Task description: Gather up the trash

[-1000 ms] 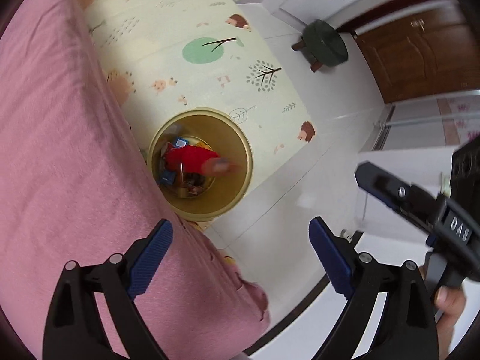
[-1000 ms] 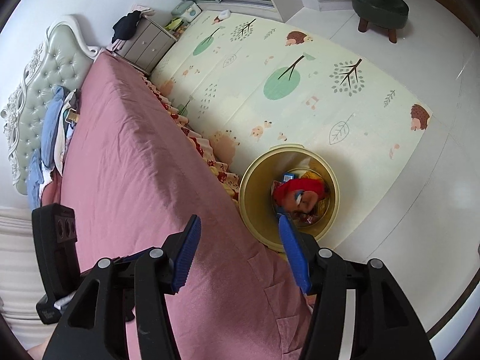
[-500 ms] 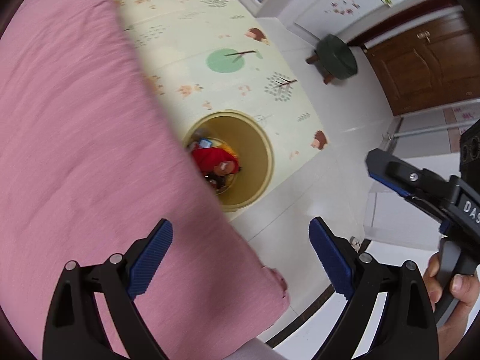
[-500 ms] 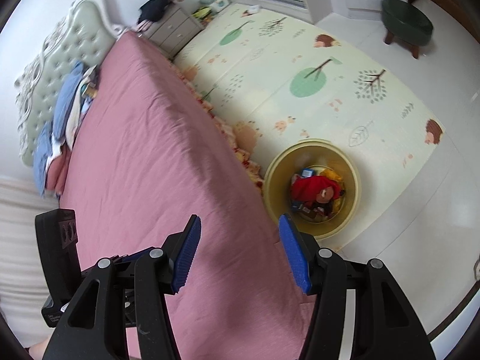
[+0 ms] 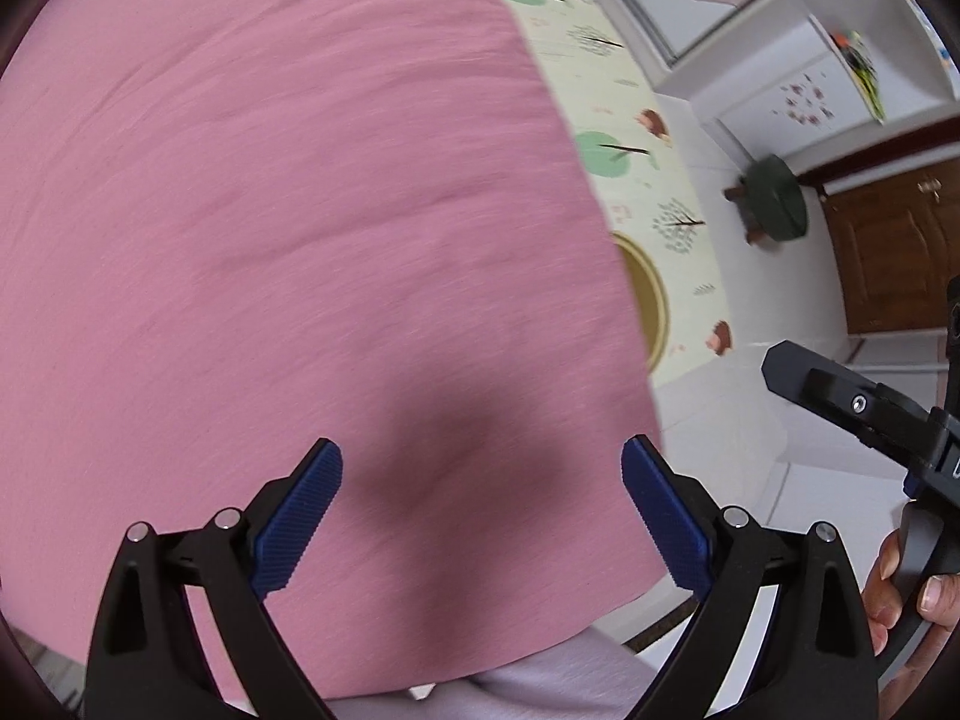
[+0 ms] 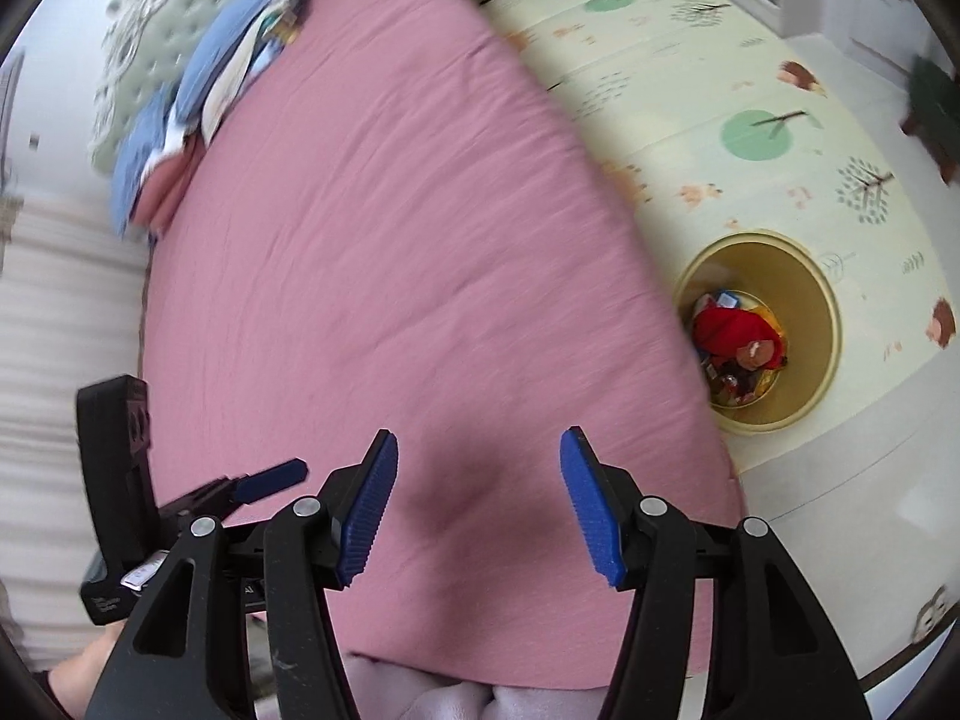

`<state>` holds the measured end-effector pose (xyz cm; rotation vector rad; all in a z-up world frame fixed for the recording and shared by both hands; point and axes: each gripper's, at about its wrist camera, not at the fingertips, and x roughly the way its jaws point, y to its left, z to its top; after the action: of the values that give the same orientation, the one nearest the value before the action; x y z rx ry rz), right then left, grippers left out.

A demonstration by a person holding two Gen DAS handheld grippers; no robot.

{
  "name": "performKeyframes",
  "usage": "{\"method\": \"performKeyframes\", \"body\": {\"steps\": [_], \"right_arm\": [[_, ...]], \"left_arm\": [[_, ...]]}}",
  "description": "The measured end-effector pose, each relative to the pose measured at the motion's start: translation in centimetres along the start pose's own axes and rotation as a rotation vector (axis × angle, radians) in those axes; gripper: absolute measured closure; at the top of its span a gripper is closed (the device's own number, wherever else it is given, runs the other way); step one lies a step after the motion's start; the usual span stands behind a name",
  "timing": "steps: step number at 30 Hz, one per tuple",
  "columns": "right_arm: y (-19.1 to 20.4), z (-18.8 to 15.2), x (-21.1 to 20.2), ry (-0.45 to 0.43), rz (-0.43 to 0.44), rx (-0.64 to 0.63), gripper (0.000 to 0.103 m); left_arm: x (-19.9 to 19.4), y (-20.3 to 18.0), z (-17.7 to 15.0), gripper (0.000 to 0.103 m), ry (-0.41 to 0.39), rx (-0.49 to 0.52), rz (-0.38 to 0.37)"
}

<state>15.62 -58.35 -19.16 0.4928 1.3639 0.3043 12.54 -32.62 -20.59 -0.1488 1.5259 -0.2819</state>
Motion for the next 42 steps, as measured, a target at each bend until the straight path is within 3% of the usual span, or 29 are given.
{"method": "performKeyframes", "body": {"steps": [4, 10, 12, 18, 28, 36, 42], "right_arm": [[3.1, -1.0, 1.4, 0.036, 0.014, -0.042, 0.043], [7.3, -2.1, 1.5, 0.044, 0.012, -0.067, 0.028], [8.9, -2.5, 1.0, 0.032, 0.003, -0.1, 0.021], [13.0, -3.6, -1.2, -0.014, -0.028, -0.17, 0.015], [19.7, -6.0, -5.6, -0.111, -0.12, -0.277, 0.014], [24.8, -8.1, -9.1, -0.23, -0.102, -0.362, 0.01], [27.9, -9.4, -10.3, -0.285, -0.052, -0.425, 0.01]], "left_arm": [[-1.5, 3.3, -1.9, 0.008, -0.037, -0.063, 0.032], [-4.3, 5.4, -3.5, 0.006, -0.12, -0.116, 0.039], [-5.7, 5.8, -4.0, 0.004, -0.161, -0.126, 0.059], [-10.6, 8.0, -5.9, 0.004, -0.231, -0.162, 0.082], [-19.5, 10.4, -9.4, 0.004, -0.374, -0.216, 0.192], [-27.3, 11.3, -11.4, 0.004, -0.503, -0.279, 0.27], [-32.4, 11.6, -12.9, 0.004, -0.607, -0.331, 0.277]]}}
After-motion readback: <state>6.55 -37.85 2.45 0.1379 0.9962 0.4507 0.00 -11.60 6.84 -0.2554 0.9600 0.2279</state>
